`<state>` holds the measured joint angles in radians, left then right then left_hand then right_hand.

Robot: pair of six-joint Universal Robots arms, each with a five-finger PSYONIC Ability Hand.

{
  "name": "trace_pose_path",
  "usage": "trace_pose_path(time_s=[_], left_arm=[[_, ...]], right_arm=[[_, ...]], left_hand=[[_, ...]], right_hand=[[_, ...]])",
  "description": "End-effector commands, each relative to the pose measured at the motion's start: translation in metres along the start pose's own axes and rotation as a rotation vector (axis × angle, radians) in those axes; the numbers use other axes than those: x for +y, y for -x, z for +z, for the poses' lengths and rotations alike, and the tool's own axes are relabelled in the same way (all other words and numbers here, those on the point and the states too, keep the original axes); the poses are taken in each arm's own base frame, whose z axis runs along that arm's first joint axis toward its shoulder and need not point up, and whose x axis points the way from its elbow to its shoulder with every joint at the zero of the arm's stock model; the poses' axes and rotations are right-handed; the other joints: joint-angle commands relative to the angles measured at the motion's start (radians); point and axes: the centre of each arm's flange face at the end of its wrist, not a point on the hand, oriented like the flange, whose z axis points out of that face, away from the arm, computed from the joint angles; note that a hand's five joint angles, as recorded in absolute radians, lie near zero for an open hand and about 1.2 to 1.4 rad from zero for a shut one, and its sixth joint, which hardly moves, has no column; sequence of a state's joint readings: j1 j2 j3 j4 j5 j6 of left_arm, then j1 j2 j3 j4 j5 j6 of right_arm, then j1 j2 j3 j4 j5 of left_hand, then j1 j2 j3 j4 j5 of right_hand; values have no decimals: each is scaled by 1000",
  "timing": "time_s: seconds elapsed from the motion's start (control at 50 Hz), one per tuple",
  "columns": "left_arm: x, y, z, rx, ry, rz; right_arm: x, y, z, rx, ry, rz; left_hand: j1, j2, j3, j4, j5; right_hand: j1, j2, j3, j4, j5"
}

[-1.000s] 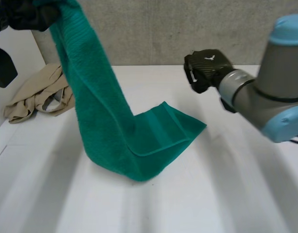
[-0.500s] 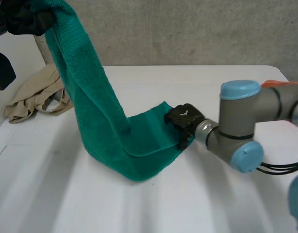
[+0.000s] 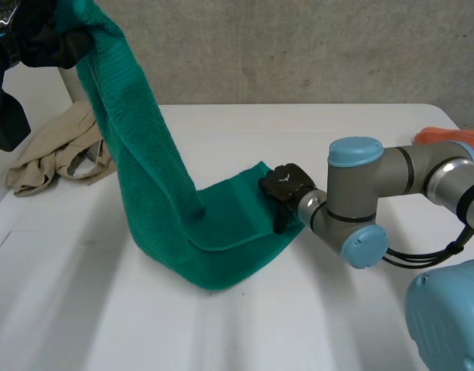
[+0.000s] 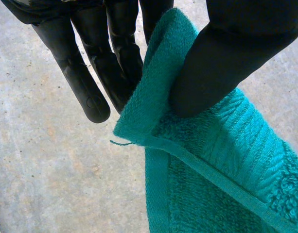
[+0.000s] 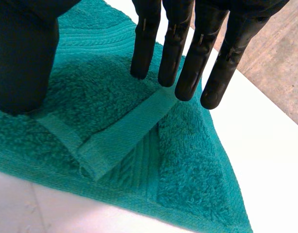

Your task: Fold the laundry.

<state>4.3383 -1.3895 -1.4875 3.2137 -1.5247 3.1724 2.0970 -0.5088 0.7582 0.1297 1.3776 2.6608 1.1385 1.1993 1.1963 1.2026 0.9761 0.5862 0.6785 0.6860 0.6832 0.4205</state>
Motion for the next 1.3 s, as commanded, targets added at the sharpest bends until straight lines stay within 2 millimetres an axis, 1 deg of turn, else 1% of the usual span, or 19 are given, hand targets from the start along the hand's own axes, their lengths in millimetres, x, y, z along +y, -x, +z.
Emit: trace_pose_path(time_s=[0.02, 0.26, 0.4, 0.56, 0.64, 0.72, 0.82, 0.88, 0.94, 1.02, 1.06, 1.14, 1.3], left_arm=[[1, 0, 0, 0, 2, 0], [1, 1, 0, -3, 4, 1], [1, 1, 0, -3, 4, -1], [4, 1, -1, -2, 13, -1], [6, 1, -1, -4, 18, 1], [7, 2, -1, -6, 21, 1], [7, 2, -1, -7, 21, 0], [7, 2, -1, -7, 21, -2], [7, 1, -1, -5, 21, -2], [7, 0, -2, -1, 22, -5], [7, 0, -2, 1, 22, -6], [9, 0, -2, 1, 25, -6], [9, 2, -1, -7, 18, -2]], right_arm=[[-1, -2, 5, 9, -14, -7], [-9, -7, 10, 26, -46, -8], [-8, -9, 15, 37, -54, -7], [-1, -6, 18, 30, -22, -1], [-6, -5, 13, 17, -5, 7], [-29, -10, -6, 6, -4, 73], [-37, -11, -21, -7, 5, 96], [-34, -8, -25, -17, 24, 91], [-29, -5, -25, -23, 39, 73], [-19, -1, -22, -26, 67, 36], [-10, 2, -18, -33, 83, 23], [-3, 4, -13, -34, 90, 22], [-3, 1, -4, -3, 54, 12]], left_hand=[[258, 197, 200, 194, 246], [258, 197, 200, 194, 246], [258, 197, 200, 194, 246], [258, 197, 200, 194, 246], [258, 197, 200, 194, 246], [258, 197, 200, 194, 246], [258, 197, 200, 194, 246], [258, 197, 200, 194, 246], [258, 197, 200, 194, 246], [258, 197, 200, 194, 246], [258, 197, 200, 194, 246], [258, 197, 200, 194, 246], [258, 197, 200, 194, 246]], right_hand=[[247, 155, 148, 150, 239], [242, 149, 142, 145, 233], [239, 146, 139, 142, 230], [242, 149, 142, 145, 233], [201, 108, 101, 104, 192], [-57, -150, -157, -154, -66], [-149, -241, -249, -246, -158], [-146, -238, -246, -243, -155], [-146, -238, -246, -243, -155], [-140, -232, -240, -237, -149], [-125, -218, -225, -222, -134], [-96, -188, -196, -193, -105], [-34, -127, -134, -131, -43]])
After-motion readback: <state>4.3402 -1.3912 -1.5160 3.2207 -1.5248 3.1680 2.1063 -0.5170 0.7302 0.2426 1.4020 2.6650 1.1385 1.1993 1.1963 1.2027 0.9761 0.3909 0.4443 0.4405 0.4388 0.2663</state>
